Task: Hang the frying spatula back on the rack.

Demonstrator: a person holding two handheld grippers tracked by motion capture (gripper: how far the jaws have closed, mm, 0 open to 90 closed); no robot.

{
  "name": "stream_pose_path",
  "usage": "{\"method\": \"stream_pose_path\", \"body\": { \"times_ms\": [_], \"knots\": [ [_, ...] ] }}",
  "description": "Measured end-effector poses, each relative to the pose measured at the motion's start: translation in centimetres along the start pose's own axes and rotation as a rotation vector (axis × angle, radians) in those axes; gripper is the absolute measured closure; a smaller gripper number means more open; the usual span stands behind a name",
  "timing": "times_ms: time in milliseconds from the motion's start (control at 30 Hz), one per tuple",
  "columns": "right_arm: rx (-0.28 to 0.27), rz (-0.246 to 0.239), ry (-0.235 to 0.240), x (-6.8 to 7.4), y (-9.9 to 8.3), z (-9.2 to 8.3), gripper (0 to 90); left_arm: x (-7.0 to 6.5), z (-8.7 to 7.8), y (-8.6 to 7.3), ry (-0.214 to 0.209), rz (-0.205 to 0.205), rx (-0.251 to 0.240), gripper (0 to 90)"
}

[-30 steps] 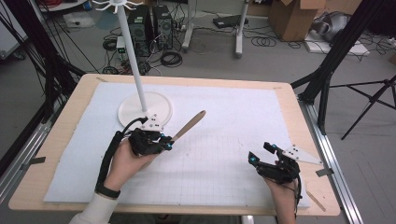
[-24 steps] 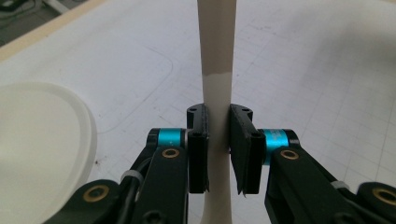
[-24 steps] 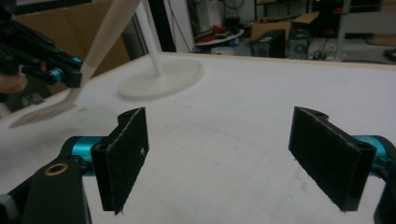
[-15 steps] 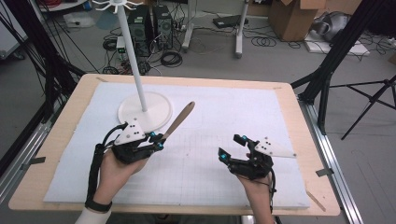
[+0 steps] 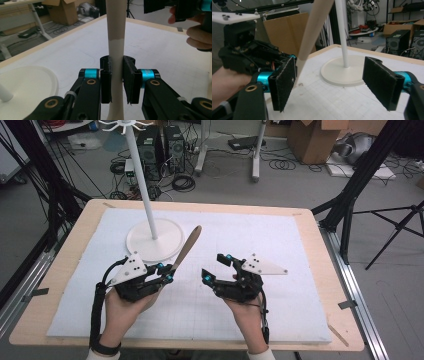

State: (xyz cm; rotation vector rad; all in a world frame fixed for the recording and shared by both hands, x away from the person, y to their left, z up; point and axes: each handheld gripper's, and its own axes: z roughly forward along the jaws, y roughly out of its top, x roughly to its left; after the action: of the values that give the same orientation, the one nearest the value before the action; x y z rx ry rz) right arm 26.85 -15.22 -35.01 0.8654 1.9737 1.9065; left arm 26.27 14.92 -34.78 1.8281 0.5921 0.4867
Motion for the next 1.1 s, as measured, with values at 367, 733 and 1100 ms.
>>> {"method": "stream_pose_path", "body": {
  "times_ms": [367, 733, 1100],
  "knots": [
    [0.002, 0.064, -0.014, 1.8, 1.0, 3.5, 37.0, -1.0, 0.7, -0.1, -0.008, 0.013, -0.019, 77.5],
    [-0.003, 0.119, -0.011, 2.1, 1.0, 4.7, 45.1, -1.3, 0.9, 0.0, -0.011, 0.027, -0.036, 77.4],
    [-0.032, 0.142, 0.027, 2.2, 1.1, 5.1, 71.1, -1.6, 1.2, -0.1, 0.005, 0.044, -0.033, 77.4]
  ]
}}
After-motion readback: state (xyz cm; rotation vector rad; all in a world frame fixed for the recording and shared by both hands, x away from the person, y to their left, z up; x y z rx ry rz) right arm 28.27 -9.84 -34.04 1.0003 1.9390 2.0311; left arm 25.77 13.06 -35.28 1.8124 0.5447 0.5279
